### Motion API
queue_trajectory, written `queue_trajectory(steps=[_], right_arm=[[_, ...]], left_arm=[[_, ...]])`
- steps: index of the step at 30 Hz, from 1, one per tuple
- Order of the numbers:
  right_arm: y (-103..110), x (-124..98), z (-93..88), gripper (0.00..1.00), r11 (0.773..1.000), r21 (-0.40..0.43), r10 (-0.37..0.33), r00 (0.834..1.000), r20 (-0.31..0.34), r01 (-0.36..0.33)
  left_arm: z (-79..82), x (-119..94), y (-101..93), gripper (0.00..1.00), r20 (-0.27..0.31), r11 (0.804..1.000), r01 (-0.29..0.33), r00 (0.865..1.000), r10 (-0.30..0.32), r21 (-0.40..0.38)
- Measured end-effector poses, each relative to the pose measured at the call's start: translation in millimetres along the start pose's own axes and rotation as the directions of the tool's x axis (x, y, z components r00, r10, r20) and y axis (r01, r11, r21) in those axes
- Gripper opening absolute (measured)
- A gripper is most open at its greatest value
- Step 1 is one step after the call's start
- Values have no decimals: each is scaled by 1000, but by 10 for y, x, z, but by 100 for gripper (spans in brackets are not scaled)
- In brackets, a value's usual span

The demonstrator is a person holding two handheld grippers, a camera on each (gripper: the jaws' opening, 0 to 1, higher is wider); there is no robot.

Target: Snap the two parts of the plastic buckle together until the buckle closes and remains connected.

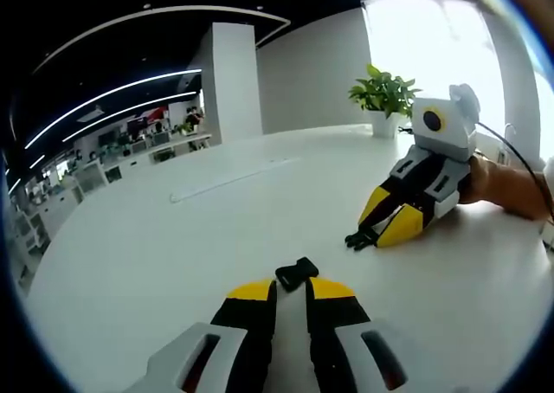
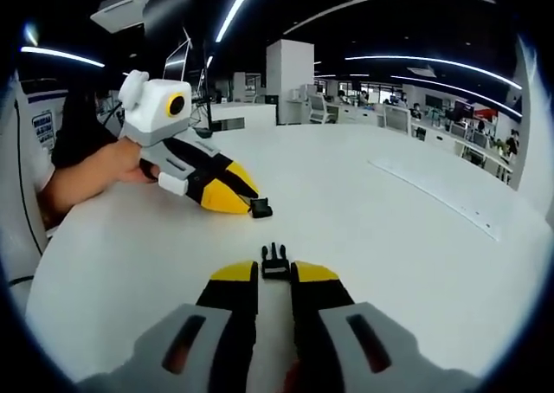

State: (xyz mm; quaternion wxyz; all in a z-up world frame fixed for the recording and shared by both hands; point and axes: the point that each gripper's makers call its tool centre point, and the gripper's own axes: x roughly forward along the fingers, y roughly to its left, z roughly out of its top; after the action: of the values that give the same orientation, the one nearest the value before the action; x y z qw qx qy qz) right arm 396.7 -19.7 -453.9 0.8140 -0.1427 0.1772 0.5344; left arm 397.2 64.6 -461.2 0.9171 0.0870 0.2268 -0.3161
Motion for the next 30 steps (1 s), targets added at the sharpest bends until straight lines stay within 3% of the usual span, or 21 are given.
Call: queue_trajectory(steps=[30], right_arm=[[-2,-13,-13,13,1000,-5,-2,1000,4,2]], left_arm=[[-10,-20,-79,10,-5,1000,25,1000,-25,-13]])
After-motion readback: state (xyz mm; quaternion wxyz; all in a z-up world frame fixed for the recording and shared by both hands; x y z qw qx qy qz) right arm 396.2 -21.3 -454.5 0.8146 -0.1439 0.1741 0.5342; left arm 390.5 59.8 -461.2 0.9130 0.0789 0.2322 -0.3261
